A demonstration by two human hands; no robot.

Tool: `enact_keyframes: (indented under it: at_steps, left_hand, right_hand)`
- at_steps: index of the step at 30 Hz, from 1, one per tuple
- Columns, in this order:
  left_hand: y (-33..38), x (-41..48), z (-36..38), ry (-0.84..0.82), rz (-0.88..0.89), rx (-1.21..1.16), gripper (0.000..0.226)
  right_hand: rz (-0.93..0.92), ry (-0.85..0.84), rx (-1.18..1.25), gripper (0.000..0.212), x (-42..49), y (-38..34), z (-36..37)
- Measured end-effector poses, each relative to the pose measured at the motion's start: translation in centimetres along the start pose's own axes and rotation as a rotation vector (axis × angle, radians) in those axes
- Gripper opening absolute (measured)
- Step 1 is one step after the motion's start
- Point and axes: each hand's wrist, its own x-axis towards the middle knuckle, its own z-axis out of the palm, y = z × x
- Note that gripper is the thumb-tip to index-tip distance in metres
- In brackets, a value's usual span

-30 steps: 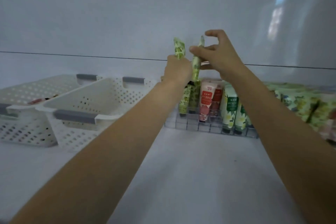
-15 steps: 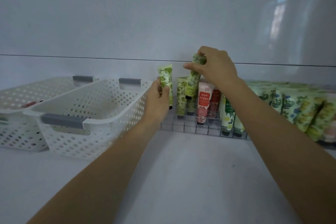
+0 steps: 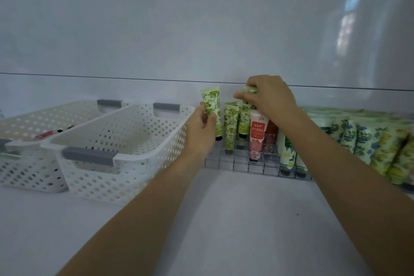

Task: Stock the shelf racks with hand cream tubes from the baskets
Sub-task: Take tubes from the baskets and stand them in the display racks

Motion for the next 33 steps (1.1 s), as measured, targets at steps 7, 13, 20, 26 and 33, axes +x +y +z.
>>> enact_keyframes:
  at_steps: [7,13,20,26,33]
  left_hand:
    - [-0.3,0.0,0.0,0.008,0.041,0.024,0.012]
    - [-0.6,-0.1,0.0,-0.006,0.084,0.047,0.016]
    - [-0.6,-0.5,-0.1,-0.085,0.130,0.056,0.015]
    - [-1.0,-0.7,-0.4,-0.182,0.173,0.199,0.024]
    - [-3.7,-1.6,-1.1,-0.309,0.275,1.060,0.053]
  right_hand:
    - [-0.021,-0.071,-0.016,0.039,-0.2,-0.5,0.1]
    - [0.000,-0.219,-0.186,0.044,-0.5,-1.1,0.5]
    - [-0.220,-0.184,0.182,0.034,-0.3,-1.9,-1.1]
    - [-0.181,-0.171,0.188,0.024,-0.4,-1.7,-0.4]
    - [-0.111,-0.217,0.184,0.018,-0.4,-0.5,-0.5]
